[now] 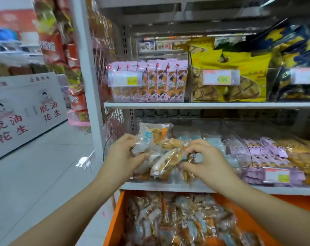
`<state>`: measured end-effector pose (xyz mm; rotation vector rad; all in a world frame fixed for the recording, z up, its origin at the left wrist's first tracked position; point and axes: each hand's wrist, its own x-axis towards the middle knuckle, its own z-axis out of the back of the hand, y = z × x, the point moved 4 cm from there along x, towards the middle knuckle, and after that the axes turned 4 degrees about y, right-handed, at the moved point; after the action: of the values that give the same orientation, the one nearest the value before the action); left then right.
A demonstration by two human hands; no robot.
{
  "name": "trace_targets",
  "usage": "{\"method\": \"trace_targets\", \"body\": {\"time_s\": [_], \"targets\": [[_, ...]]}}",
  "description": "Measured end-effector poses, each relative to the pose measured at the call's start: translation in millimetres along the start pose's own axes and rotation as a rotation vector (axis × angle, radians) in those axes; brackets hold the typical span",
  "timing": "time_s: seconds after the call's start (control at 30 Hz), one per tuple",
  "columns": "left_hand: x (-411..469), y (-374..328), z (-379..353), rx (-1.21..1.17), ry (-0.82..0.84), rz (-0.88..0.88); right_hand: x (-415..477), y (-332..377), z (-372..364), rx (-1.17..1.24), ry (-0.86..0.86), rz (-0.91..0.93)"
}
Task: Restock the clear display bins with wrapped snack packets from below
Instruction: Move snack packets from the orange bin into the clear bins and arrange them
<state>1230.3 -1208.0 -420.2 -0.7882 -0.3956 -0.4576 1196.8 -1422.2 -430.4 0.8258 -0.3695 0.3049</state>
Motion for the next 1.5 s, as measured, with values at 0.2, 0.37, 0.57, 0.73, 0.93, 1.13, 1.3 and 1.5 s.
{"method": "trace_targets", "body": {"time_s": [0.2, 0.37, 0.57, 0.73, 0.93, 1.13, 1.3, 1.5], "targets": [[46.4, 50.7, 1.1, 0.041, -0.154, 0.070, 75.6, 0.4, -47.4, 0.027, -0.065, 0.050], [70.3, 104.4, -15.9, 0.064, -0.101, 0.233, 116.7, -17.3, -78.1, -0.064, -0.045, 0.011], [73.3, 124.6, -21.6, -0.100, -0.029, 0.301, 137.1, -40.0, -96.0, -0.146, 0.003, -0.109], [50.5, 118.9, -28.8, -0.184, 0.069, 0.192, 136.4, -38.3, -93.1, -0.080, 0.104, -0.202], [43.5, 116.2, -45.5, 0.181, 0.151, 0.210, 118.6, -34.7, -74.4, 0.104, 0.086, -0.259], [42.9, 107.5, -43.0, 0.297, -0.110, 0.060, 108.6, -43.1, -58.6, 0.536, 0.006, -0.380], [46.0, 87.3, -36.6, 0.164, -0.229, -0.102, 100.9, -47.0, -43.5, 0.593, -0.113, -0.449], [48.2, 81.4, -45.3, -0.404, -0.065, 0.261, 92.7, -42.8, -36.1, 0.448, -0.202, -0.462]]}}
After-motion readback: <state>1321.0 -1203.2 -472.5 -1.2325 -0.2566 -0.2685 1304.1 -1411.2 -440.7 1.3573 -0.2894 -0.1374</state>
